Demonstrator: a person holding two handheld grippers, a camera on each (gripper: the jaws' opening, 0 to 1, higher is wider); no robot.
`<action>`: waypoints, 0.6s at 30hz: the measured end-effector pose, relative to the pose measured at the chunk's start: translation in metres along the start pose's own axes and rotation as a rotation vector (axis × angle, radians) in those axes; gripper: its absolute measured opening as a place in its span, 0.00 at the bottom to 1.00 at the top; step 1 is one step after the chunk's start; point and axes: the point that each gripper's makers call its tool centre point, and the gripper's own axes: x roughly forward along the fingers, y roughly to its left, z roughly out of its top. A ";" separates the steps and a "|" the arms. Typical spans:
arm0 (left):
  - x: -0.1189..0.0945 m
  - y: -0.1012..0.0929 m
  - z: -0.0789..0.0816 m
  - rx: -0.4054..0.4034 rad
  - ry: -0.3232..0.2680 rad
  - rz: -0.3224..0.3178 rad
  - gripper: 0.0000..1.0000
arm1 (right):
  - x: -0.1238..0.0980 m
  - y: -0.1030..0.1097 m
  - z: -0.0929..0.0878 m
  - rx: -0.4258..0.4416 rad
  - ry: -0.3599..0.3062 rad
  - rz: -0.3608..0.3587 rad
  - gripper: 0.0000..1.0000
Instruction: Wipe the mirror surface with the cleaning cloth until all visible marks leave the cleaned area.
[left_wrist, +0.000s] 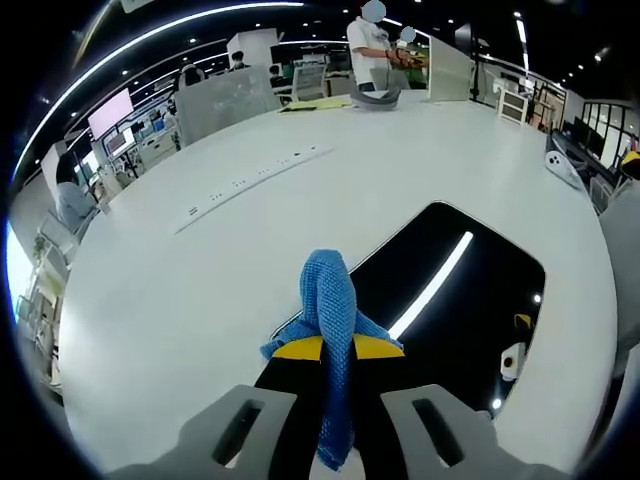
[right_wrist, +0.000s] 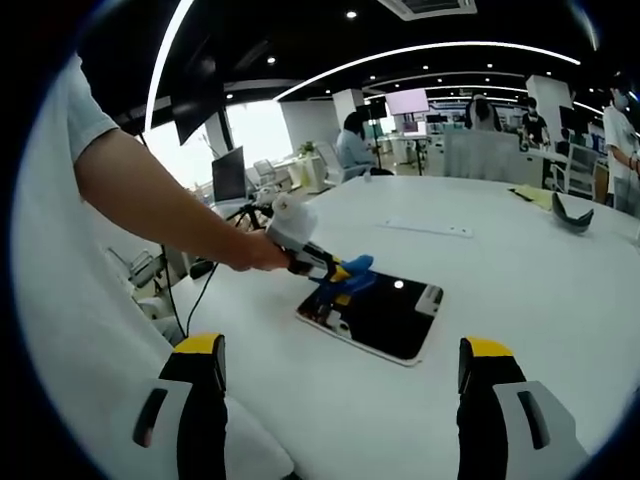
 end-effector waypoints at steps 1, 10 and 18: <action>-0.001 0.000 0.000 -0.002 -0.001 -0.001 0.06 | 0.000 0.000 0.000 0.001 -0.002 0.002 0.96; -0.005 -0.003 -0.004 -0.009 0.001 0.001 0.06 | -0.001 0.003 -0.001 0.000 0.000 0.005 0.96; -0.006 -0.003 -0.006 -0.014 -0.002 -0.004 0.06 | 0.001 0.005 0.000 0.000 -0.001 0.014 0.96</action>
